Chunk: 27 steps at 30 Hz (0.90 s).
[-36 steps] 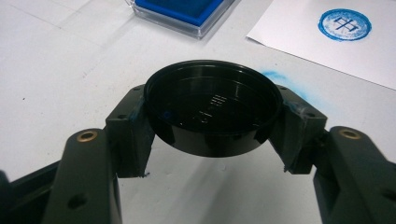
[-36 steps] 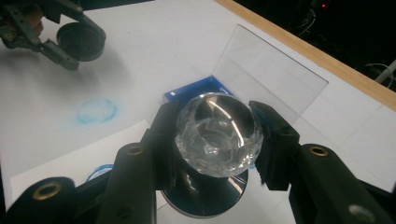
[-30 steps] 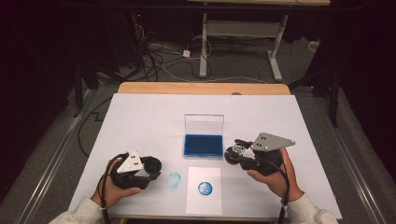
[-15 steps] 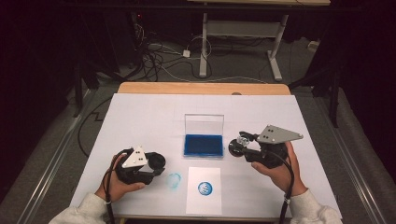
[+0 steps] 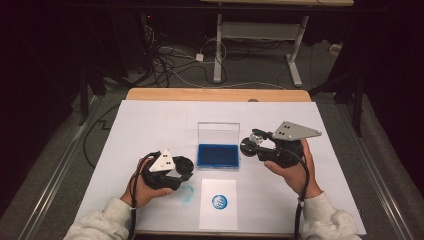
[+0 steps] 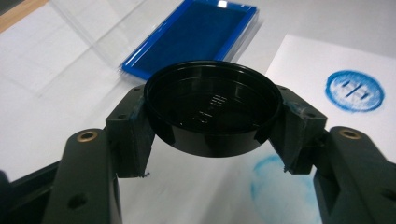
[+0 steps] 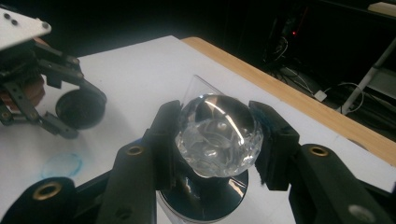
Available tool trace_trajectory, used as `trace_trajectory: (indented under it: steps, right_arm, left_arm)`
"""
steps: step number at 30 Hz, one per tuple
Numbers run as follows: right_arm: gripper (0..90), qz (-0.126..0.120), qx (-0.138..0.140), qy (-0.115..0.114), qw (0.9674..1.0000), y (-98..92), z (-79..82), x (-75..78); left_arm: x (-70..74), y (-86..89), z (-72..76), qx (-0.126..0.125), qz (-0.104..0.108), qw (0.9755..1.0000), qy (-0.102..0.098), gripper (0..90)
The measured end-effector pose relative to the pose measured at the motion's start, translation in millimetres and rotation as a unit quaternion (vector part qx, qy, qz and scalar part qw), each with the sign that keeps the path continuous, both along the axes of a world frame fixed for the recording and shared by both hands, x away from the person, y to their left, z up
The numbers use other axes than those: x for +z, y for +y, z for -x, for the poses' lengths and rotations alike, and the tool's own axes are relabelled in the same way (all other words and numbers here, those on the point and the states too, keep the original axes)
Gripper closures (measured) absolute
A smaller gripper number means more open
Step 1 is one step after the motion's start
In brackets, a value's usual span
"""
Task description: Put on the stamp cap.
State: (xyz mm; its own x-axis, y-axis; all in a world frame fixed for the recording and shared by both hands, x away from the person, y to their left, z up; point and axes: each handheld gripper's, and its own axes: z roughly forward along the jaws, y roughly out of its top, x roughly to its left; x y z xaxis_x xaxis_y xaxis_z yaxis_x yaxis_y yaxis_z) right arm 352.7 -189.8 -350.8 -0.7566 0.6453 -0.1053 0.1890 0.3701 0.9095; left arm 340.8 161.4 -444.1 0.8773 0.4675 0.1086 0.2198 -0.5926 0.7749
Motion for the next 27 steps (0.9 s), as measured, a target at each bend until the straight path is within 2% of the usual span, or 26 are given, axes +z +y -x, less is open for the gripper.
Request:
trace_trajectory:
  steps: [11, 20, 27]
  right_arm:
    - [56.3, -0.012, 0.037, -0.011, 0.9992, 32.9, 7.0, 8.6]
    - [56.3, -0.023, 0.072, -0.002, 0.9972, 55.4, 12.9, 6.7]
    - [56.2, -0.017, 0.094, 0.007, 0.9954, 70.7, 16.8, 1.0]
  left_arm:
    - [5.2, -25.5, 1.7, -0.028, 0.033, 0.9991, 0.004, 36.6]
    - [8.8, -37.1, 7.0, -0.041, 0.051, 0.9979, -0.002, 36.6]
    - [12.0, -42.9, 11.9, -0.055, 0.068, 0.9962, -0.001, 36.6]
